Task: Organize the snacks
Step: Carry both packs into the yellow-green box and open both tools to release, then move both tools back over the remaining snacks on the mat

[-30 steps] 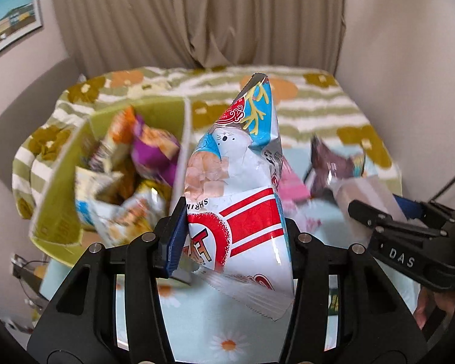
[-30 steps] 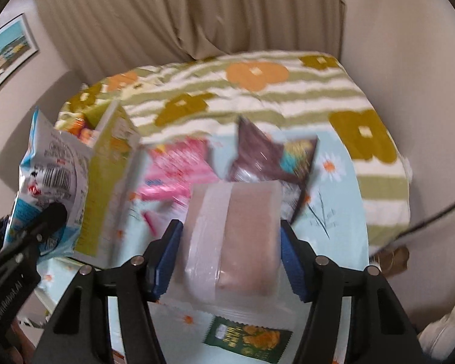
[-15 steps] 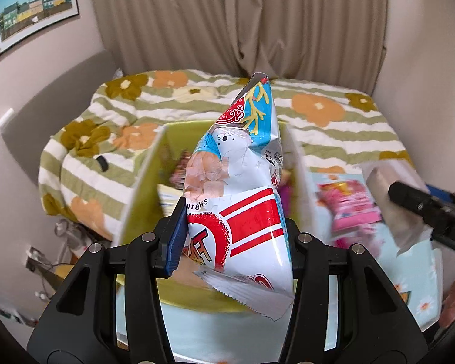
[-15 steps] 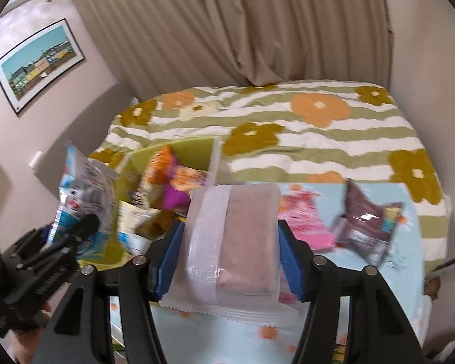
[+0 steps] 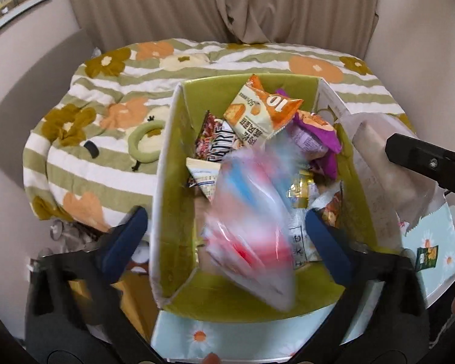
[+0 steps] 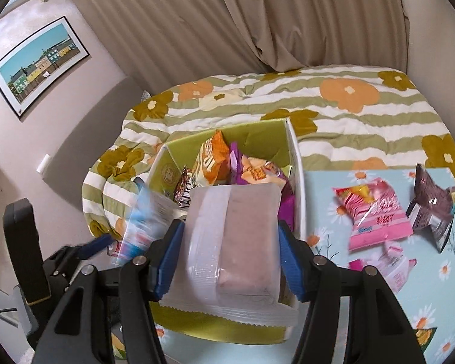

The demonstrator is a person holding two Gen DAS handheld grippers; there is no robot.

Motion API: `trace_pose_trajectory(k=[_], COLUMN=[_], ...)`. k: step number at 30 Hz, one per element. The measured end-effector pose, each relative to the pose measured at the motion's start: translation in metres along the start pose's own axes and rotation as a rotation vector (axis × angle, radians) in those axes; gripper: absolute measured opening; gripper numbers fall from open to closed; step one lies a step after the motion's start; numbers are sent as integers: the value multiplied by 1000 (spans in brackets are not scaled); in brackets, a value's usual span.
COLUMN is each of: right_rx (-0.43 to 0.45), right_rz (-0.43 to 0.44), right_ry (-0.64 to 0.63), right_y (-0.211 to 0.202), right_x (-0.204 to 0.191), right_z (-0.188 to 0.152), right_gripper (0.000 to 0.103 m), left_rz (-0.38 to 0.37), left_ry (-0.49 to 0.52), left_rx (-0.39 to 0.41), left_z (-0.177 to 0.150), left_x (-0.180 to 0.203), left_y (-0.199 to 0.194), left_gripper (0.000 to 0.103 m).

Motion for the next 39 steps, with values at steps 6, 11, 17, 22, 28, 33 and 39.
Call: trace_pose_trajectory(k=[6,11,17,22,28,33,39], right_rx=[-15,-43,-82,-151,-131,-126,-97], right_rz=[-24,-45,-44,-20,-40,-77,-90], right_ry=[-2,-36,-65,-60,-63,-105,-113], right_y=[9,20,43,69,69,65,51], right_x=[-5,-13,-25,-29,-20,-21,-25], right_z=[-6,-2,3,5,-7,-16,-18], right_gripper=[56,56,56,57,97,97,97], left_rz=[-23,-35,-56,-46,-34,-27,-16], left_ry=[48,42,11,3,18,28,35], left_rx=[-2,-20,-24,-45,-60,-64,-47], left_z=[-4,-4,1,0,-4,-8,-8], left_x=[-11,-23,-39,-47,-49,-48,-47], left_y=[-4,-6,-4,5,11,12,0], left_gripper=[103,103,102,103,102,102,102])
Point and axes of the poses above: each gripper's, at about its wrist camera, not at the fingertips, and y roughly the way its jaws point, x to its right, z to its top, the point moved 4 cm from there along y, roughly the way its jaws point, and after that the axes turned 9 degrees about -x, right-handed, at the moved point
